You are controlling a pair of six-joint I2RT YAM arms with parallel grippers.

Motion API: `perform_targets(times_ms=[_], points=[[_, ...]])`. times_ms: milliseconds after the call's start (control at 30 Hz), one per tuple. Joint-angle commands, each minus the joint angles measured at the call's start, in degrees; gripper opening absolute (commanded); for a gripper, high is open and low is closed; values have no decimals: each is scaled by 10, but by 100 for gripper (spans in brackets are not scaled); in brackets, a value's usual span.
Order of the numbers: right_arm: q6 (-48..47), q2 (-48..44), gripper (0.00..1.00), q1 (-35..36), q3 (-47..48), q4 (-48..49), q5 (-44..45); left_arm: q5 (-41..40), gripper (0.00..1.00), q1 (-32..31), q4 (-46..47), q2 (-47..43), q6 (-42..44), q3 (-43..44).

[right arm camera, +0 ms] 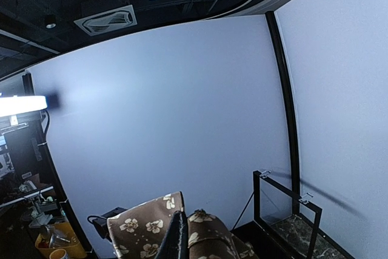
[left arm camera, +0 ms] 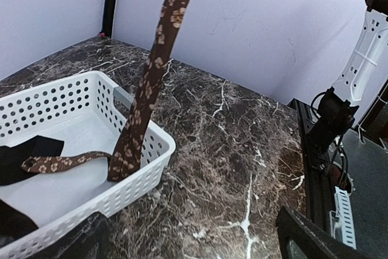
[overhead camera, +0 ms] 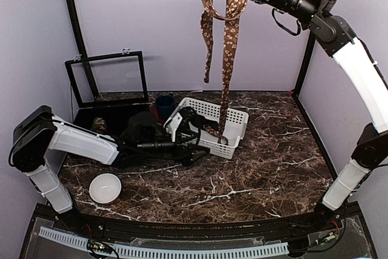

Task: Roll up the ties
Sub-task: Place the tie at the center of the board.

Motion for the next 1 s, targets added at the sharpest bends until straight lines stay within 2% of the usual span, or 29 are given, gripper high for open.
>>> perform_targets(times_ms=[0,167,233,333,400,433,500,600,667,800,967], points=[[-21,-15,0,4,-12,4,28,-32,98,-18,120,83,36,74],[-38,-45,0,3,-21,-15,51,-89,94,-31,157,188,35,152],[-44,-54,0,3,-30,-20,68,-100,83,-31,157,214,34,183],[-59,-73,0,3,-51,-27,107,-118,47,-31,130,221,40,216],[-70,-88,0,3,-69,-34,144,-109,13,-33,124,192,46,211],[-75,-97,0,2,-79,-38,167,-105,6,-36,125,170,52,204],[-84,-115,0,0,-103,-41,211,-91,0,-47,110,121,77,194],[-85,-145,0,-6,-150,-33,269,-86,0,-75,57,47,119,196],[-83,-166,0,-10,-185,-24,296,-86,0,-79,54,-16,110,179],[-87,-193,0,-16,-225,-25,313,-153,0,-77,80,-119,104,124],[-96,-225,0,-17,-275,-57,359,-192,0,-67,6,-163,88,131]])
